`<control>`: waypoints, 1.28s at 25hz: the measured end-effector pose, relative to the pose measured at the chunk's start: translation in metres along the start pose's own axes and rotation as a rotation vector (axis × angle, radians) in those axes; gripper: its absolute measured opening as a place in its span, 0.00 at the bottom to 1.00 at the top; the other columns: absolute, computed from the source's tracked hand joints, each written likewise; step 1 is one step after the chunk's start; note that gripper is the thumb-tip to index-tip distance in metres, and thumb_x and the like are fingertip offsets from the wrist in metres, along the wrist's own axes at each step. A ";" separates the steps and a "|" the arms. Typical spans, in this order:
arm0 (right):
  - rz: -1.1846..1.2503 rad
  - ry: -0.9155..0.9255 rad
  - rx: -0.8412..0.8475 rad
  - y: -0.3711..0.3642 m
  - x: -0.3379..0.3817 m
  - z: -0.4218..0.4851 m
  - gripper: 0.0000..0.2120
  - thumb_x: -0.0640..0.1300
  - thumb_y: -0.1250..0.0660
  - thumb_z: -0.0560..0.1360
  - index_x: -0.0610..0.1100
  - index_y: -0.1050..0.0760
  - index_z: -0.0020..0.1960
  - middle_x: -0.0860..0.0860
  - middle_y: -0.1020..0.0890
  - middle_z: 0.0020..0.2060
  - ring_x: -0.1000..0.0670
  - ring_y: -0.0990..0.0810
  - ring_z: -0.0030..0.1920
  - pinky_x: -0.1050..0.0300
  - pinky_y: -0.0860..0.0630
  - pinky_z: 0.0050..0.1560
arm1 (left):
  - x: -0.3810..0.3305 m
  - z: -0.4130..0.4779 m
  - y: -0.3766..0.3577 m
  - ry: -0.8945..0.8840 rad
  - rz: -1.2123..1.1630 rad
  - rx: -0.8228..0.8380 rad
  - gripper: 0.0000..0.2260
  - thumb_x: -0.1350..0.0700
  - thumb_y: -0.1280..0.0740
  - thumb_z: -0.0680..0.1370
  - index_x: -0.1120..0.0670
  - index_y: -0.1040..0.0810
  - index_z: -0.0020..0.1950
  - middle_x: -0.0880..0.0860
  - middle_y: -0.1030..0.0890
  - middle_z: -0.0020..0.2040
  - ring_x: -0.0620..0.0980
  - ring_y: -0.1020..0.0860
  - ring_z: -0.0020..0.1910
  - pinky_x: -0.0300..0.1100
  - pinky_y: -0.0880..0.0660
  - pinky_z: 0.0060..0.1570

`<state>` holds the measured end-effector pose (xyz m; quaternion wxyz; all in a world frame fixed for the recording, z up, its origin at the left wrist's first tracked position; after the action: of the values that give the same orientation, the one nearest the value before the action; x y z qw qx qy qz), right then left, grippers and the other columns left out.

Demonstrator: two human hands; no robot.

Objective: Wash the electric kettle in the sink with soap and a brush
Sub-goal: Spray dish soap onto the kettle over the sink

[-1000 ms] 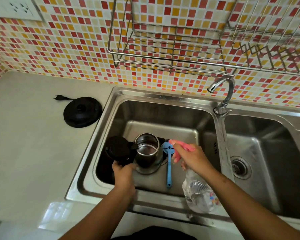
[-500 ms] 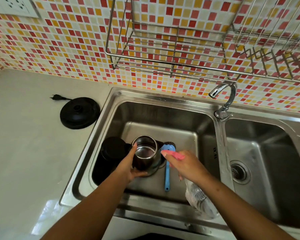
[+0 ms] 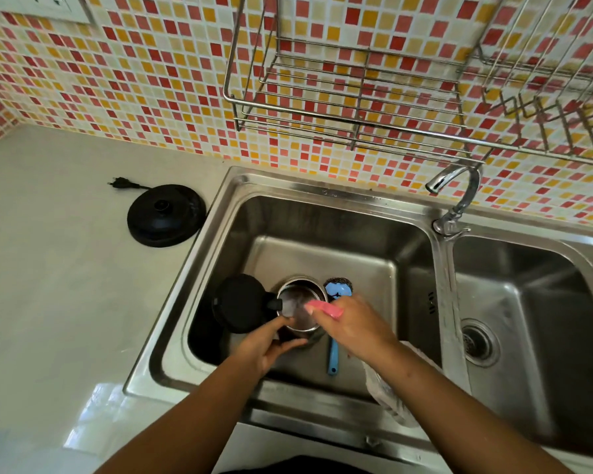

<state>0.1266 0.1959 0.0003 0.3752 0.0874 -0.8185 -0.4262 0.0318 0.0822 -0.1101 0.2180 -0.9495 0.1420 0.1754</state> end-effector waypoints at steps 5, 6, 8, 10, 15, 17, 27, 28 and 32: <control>-0.091 -0.064 -0.032 -0.014 -0.009 -0.007 0.29 0.66 0.42 0.75 0.46 0.38 0.26 0.48 0.29 0.30 0.44 0.27 0.34 0.57 0.36 0.34 | 0.005 -0.002 0.004 -0.030 -0.017 0.036 0.04 0.71 0.36 0.76 0.68 0.22 0.49 0.66 0.23 0.58 0.66 0.26 0.65 0.54 0.19 0.42; -0.109 -0.061 -0.030 -0.014 -0.009 -0.008 0.29 0.66 0.43 0.75 0.46 0.38 0.26 0.48 0.28 0.30 0.44 0.26 0.34 0.56 0.35 0.36 | 0.005 -0.002 0.004 -0.034 -0.031 0.036 0.05 0.71 0.36 0.76 0.68 0.22 0.49 0.66 0.23 0.58 0.66 0.26 0.65 0.53 0.19 0.42; -0.161 -0.025 -0.029 -0.012 -0.002 -0.011 0.27 0.65 0.44 0.77 0.47 0.38 0.27 0.46 0.26 0.33 0.42 0.24 0.38 0.56 0.35 0.37 | 0.006 -0.001 0.005 -0.038 -0.035 0.041 0.05 0.70 0.37 0.76 0.68 0.22 0.49 0.65 0.22 0.56 0.66 0.25 0.62 0.52 0.20 0.43; -0.216 0.014 -0.035 -0.010 0.009 -0.014 0.26 0.62 0.45 0.79 0.46 0.35 0.29 0.43 0.23 0.37 0.40 0.21 0.43 0.55 0.35 0.39 | 0.008 -0.002 0.003 -0.037 -0.013 0.066 0.05 0.70 0.37 0.77 0.67 0.21 0.47 0.64 0.20 0.52 0.65 0.24 0.60 0.51 0.20 0.45; -0.222 0.000 -0.017 -0.012 0.009 -0.015 0.26 0.61 0.45 0.79 0.46 0.39 0.28 0.49 0.29 0.29 0.45 0.27 0.34 0.56 0.35 0.36 | 0.013 -0.001 0.001 -0.044 0.024 0.078 0.06 0.70 0.37 0.77 0.66 0.21 0.47 0.62 0.19 0.49 0.63 0.23 0.59 0.51 0.21 0.48; -0.235 -0.006 -0.020 -0.011 0.006 -0.016 0.26 0.62 0.45 0.79 0.48 0.40 0.28 0.52 0.34 0.28 0.46 0.29 0.33 0.55 0.36 0.35 | 0.014 0.000 0.002 -0.047 0.031 0.093 0.06 0.69 0.37 0.77 0.66 0.21 0.49 0.63 0.19 0.52 0.64 0.24 0.63 0.51 0.21 0.51; -0.155 -0.024 -0.058 -0.009 -0.003 -0.014 0.28 0.66 0.44 0.76 0.47 0.37 0.27 0.51 0.32 0.25 0.43 0.24 0.33 0.53 0.29 0.36 | 0.013 -0.007 0.002 -0.025 0.025 0.078 0.06 0.70 0.38 0.77 0.66 0.22 0.45 0.61 0.20 0.48 0.63 0.22 0.56 0.47 0.18 0.40; -0.164 -0.023 -0.063 -0.007 -0.003 -0.014 0.28 0.66 0.44 0.76 0.46 0.37 0.27 0.51 0.32 0.25 0.44 0.25 0.32 0.54 0.30 0.35 | 0.012 -0.010 0.001 -0.029 0.021 0.073 0.06 0.70 0.38 0.77 0.66 0.22 0.44 0.60 0.20 0.46 0.61 0.22 0.51 0.45 0.18 0.37; -0.139 -0.012 -0.037 0.001 -0.001 -0.011 0.29 0.66 0.43 0.76 0.46 0.35 0.26 0.51 0.30 0.24 0.44 0.23 0.32 0.54 0.28 0.34 | 0.010 -0.016 0.000 -0.046 0.016 0.061 0.07 0.71 0.38 0.78 0.65 0.23 0.42 0.58 0.21 0.43 0.56 0.22 0.45 0.45 0.19 0.37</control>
<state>0.1353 0.1899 0.0048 0.3413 0.1343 -0.8048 -0.4666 0.0449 0.0726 -0.1001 0.2488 -0.9369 0.1497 0.1946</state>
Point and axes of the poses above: each hand's wrist, its own z-axis towards the middle knuckle, its own y-axis out of the back of the hand, x = y × z, the point moved 6 cm from there along z, towards the middle knuckle
